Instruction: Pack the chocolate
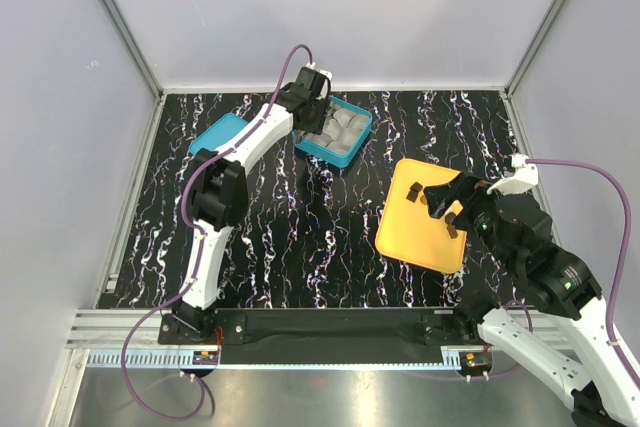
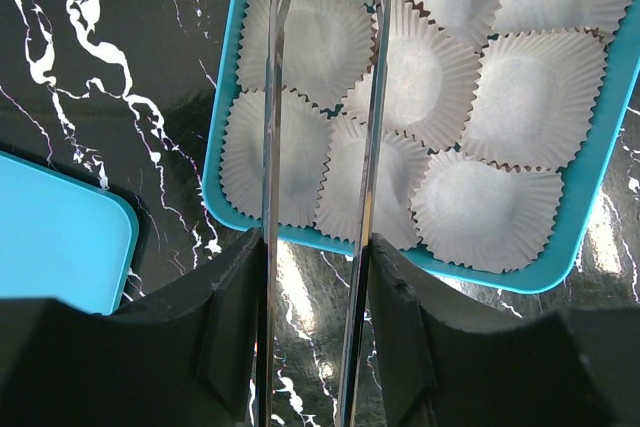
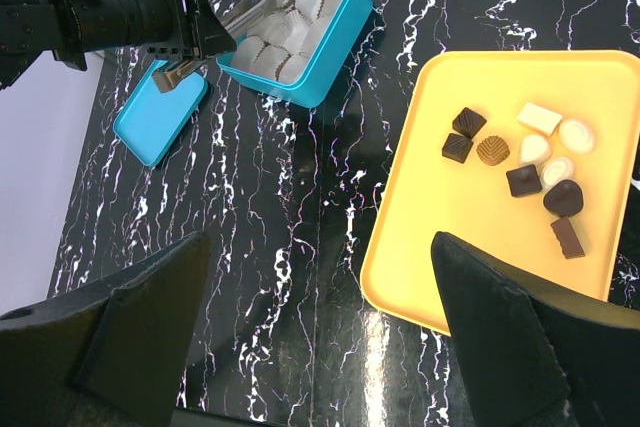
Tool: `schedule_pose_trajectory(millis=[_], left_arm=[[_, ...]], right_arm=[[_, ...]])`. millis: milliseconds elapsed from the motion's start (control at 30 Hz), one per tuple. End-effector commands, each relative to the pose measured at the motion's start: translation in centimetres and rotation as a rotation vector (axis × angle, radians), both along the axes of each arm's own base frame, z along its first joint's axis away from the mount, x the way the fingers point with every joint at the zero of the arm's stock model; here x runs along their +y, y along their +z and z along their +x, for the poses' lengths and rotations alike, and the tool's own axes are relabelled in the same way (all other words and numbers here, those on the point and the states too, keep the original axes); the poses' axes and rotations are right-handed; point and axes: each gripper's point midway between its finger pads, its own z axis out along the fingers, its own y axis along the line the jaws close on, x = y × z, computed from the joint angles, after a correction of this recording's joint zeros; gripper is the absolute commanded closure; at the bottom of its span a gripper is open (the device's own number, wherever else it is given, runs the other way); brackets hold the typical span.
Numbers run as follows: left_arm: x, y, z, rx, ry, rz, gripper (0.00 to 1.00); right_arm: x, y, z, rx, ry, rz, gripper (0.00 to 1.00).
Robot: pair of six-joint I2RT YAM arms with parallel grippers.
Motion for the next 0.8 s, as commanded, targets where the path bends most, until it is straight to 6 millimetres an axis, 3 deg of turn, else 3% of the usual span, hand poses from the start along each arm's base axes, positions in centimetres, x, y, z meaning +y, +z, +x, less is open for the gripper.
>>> schedule_pose_trajectory(millis=[0,200,300,367,400,600,633,767], left_arm=[[-0.5,4.0,1.2,-0.106,-0.013,-0.039,0.53],[-1.1,8.6,-0.4,-0.167,-0.039,-0.073,0.53],[-2.3,11.9,-2.6,-0.204,-0.083,-0.112,0.53],[-3.6,12.2,-4.3,-0.200,-0.117,-0.115,0.53],[-4.2,13.5,-5.3,-0.218,-0.133,-0.129,0.53],[-10.0,14.1,-12.6,-0.187,-0.270,-0.189,0.53],[-11.7,14.1,-14.5,-0.183,-0.304,-0.192,0.53],[-14.9,12.5,-19.0,-0.132,-0.366,-0.190,0.53]], right_arm=[[-0.4,1.4,0.3,-0.045,-0.024,0.010,0.00],[-1.0,2.0,0.2,-0.053,-0.046,0.003,0.00],[-1.3,2.0,-0.2,-0.045,-0.052,0.009,0.00],[-1.5,2.0,-0.7,-0.037,-0.052,0.018,0.00],[-1.6,2.0,-0.9,-0.035,-0.054,0.022,0.00],[-2.9,1.8,-2.2,-0.028,-0.079,0.039,0.00],[-3.1,1.7,-2.4,-0.025,-0.083,0.039,0.00],[-3.7,2.1,-3.1,-0.038,-0.091,0.049,0.00]])
